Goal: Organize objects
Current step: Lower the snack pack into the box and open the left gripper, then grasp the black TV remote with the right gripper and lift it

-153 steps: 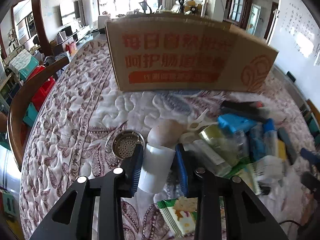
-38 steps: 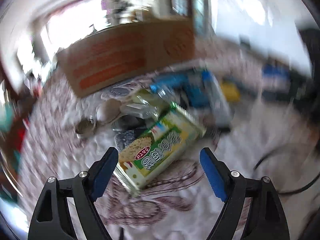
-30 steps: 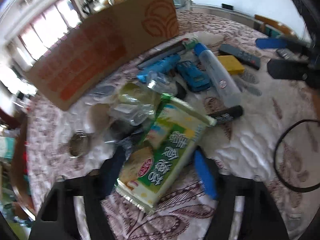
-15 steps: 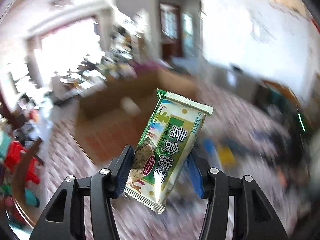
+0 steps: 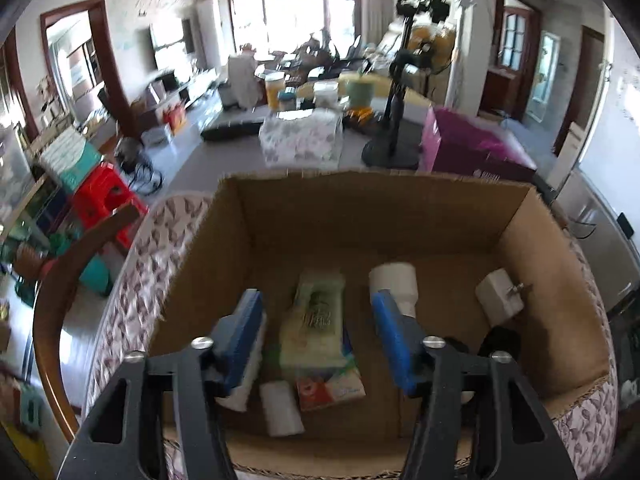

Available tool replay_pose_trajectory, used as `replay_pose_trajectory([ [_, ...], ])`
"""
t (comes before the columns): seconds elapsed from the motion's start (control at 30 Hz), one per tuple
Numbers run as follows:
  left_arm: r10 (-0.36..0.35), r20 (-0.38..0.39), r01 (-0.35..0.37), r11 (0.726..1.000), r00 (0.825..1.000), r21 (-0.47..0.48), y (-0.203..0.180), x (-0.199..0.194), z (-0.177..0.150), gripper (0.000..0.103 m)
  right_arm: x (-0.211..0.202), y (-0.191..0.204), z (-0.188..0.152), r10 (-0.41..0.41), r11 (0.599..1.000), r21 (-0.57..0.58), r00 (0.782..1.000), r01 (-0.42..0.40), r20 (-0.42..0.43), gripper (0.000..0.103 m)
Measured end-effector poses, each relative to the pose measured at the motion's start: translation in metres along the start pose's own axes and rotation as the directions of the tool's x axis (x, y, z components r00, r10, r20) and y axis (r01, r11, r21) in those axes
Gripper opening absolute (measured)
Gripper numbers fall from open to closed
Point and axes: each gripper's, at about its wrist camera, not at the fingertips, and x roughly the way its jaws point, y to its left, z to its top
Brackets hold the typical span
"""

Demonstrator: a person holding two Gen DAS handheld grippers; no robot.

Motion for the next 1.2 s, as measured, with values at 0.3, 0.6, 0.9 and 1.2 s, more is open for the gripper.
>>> replay_pose_trajectory([
  [0.3,-0.229,0.226,0.234,0.972,0.947,0.005,0.025,-0.118,-0.075,0.094,-0.002,-0.031,0.007,0.017,0.993,0.114,1.0,-0.016,-0.003,0.0],
  [0.6,-0.344,0.202,0.342,0.939,0.917,0.043,0.039,-0.149,-0.209,0.099,0.018,-0.019,-0.001,0.104,0.995,0.02,0.984,-0.102,-0.147,0.0],
  [0.9,-0.389,0.139,0.389,0.921,0.911,0.025,0.027,-0.126,-0.251,0.099,0.045,0.015,-0.015,-0.03,0.98,-0.198,0.969,-0.02,-0.247,0.0],
  [1.2,-0.42,0.097,0.422,0.907,0.902,0.0,0.027,-0.113,-0.26,0.099,0.056,0.014,0.003,0.031,0.981,-0.177,0.962,-0.082,-0.271,0.0],
])
